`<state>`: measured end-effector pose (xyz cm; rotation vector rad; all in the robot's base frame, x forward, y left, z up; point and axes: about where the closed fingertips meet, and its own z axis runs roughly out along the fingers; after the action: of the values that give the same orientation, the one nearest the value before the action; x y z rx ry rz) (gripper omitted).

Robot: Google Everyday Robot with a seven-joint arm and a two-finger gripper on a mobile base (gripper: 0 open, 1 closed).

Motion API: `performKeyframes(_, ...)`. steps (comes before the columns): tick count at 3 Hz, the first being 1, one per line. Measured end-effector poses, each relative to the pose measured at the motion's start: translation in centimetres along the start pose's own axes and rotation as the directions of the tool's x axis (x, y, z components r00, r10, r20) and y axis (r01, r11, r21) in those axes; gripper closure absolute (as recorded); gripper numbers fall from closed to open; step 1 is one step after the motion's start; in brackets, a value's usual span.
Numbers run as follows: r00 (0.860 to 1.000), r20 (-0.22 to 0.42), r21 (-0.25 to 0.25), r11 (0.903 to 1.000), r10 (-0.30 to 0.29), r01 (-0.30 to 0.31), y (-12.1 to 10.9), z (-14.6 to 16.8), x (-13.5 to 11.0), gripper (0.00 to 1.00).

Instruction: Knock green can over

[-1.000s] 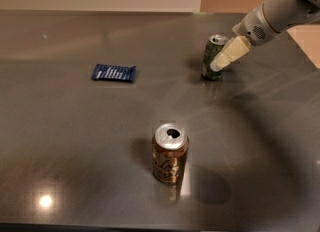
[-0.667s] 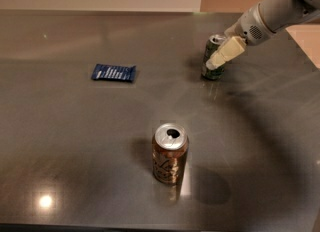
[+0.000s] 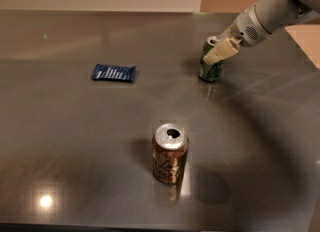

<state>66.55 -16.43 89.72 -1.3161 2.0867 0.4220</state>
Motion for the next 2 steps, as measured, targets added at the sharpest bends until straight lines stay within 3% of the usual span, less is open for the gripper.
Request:
performKeyframes(1,1.0,-0.026,0.017,0.9998,-0.009,0.009,0.2,-1.4,-0.4,0.76)
performKeyframes(2,0.991,-0.134,0.044,0.999,0.0,0.006,0.0,-3.6,-1.0,0.98)
